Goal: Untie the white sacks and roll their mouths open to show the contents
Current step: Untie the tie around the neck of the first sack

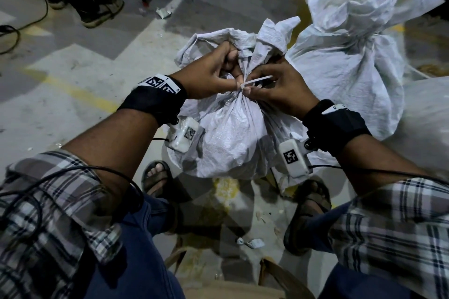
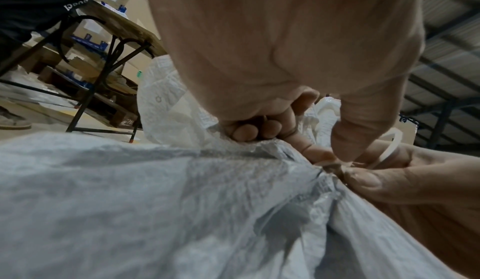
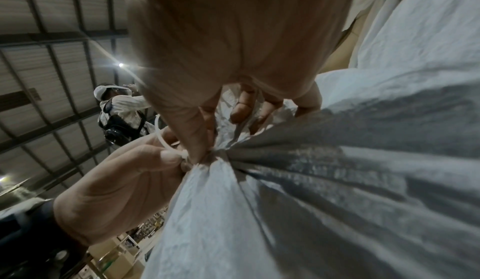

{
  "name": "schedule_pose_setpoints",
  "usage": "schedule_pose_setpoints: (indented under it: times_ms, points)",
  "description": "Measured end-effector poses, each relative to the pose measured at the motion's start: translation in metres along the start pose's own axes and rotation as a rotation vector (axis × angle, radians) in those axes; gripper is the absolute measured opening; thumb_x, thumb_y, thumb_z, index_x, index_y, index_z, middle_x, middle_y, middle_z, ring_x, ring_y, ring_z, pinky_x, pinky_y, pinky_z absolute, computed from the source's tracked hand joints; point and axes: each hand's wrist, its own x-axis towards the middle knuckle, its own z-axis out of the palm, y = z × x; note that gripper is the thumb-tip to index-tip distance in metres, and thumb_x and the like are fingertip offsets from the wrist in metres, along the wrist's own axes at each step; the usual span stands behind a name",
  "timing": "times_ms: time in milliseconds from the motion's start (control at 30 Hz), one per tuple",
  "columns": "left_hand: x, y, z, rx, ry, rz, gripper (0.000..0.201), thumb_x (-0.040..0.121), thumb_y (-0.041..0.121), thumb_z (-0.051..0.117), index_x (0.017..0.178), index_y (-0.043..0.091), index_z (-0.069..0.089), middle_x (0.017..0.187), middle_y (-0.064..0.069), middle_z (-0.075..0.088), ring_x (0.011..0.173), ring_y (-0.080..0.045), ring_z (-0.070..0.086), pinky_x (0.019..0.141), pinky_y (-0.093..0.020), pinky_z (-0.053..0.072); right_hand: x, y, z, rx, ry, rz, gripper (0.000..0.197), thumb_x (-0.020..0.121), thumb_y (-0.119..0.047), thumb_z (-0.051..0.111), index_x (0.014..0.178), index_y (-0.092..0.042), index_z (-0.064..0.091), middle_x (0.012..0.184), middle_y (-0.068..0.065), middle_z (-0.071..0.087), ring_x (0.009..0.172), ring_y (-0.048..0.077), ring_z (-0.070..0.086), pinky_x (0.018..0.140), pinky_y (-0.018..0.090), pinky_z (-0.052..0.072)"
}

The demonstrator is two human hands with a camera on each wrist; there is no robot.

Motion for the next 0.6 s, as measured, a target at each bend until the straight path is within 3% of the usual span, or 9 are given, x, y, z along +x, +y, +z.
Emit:
schedule_pose_setpoints:
  times_ms: [167, 267, 400, 467, 533, 600]
  points:
    - [0.0024, -0.0023, 0.0003, -0.001, -0.009, -0.029, 0.038, 0.087, 0.004, 0.064, 0.105, 0.012, 0.032, 0.095, -0.006, 0.063, 0.093, -0.018, 0.061, 0.085, -0.038, 0.049, -0.0005, -0.0037, -0.0006, 0.083, -0.033, 0.083, 0.015, 0.074, -0.008, 0.068, 0.079, 0.005, 0.069, 0.071, 0.02, 0.063, 0.065, 0.014, 0.055, 0.066, 0.026, 0.041]
    - [0.0033, -0.0024, 0.0021, 0.006, -0.006, -0.039, 0.036, 0.087, 0.003, 0.063, 0.106, 0.008, 0.032, 0.096, -0.007, 0.063, 0.093, -0.018, 0.061, 0.084, -0.036, 0.049, -0.0008, -0.0022, -0.0013, 0.085, -0.014, 0.097, 0.011, 0.078, -0.004, 0.071, 0.077, 0.006, 0.068, 0.069, 0.019, 0.061, 0.065, 0.018, 0.053, 0.066, 0.03, 0.038]
    - [0.0026, -0.0011, -0.0005, -0.009, 0.025, -0.046, 0.038, 0.085, 0.004, 0.062, 0.104, 0.011, 0.031, 0.092, 0.001, 0.063, 0.094, -0.019, 0.061, 0.084, -0.035, 0.05, -0.0022, -0.0009, -0.0012, 0.082, -0.013, 0.035, 0.014, 0.08, -0.003, 0.081, 0.09, 0.005, 0.073, 0.087, 0.024, 0.071, 0.078, 0.022, 0.063, 0.077, 0.049, 0.053]
    - [0.0023, -0.0018, -0.0009, -0.017, 0.028, -0.048, 0.038, 0.085, 0.004, 0.063, 0.105, 0.012, 0.031, 0.091, 0.003, 0.063, 0.094, -0.019, 0.062, 0.085, -0.036, 0.051, -0.0031, -0.001, -0.0009, 0.107, -0.018, 0.029, 0.019, 0.079, -0.002, 0.082, 0.093, 0.007, 0.073, 0.089, 0.023, 0.072, 0.08, 0.023, 0.065, 0.083, 0.052, 0.055]
    - [0.0025, -0.0021, 0.0008, -0.024, 0.017, -0.055, 0.039, 0.085, 0.003, 0.062, 0.106, 0.012, 0.031, 0.091, 0.002, 0.063, 0.093, -0.018, 0.062, 0.084, -0.033, 0.051, -0.0027, -0.0009, -0.0019, 0.13, -0.042, 0.054, 0.02, 0.079, 0.0, 0.082, 0.093, 0.009, 0.072, 0.087, 0.02, 0.07, 0.08, 0.026, 0.065, 0.084, 0.053, 0.055]
    - [0.0031, -0.0014, 0.0018, -0.038, 0.005, -0.066, 0.038, 0.086, 0.002, 0.061, 0.104, 0.013, 0.03, 0.091, -0.001, 0.062, 0.091, -0.015, 0.062, 0.081, -0.029, 0.05, -0.0014, -0.0003, -0.0039, 0.125, -0.07, 0.076, 0.018, 0.079, 0.001, 0.081, 0.092, 0.009, 0.07, 0.084, 0.016, 0.07, 0.077, 0.023, 0.065, 0.076, 0.042, 0.056]
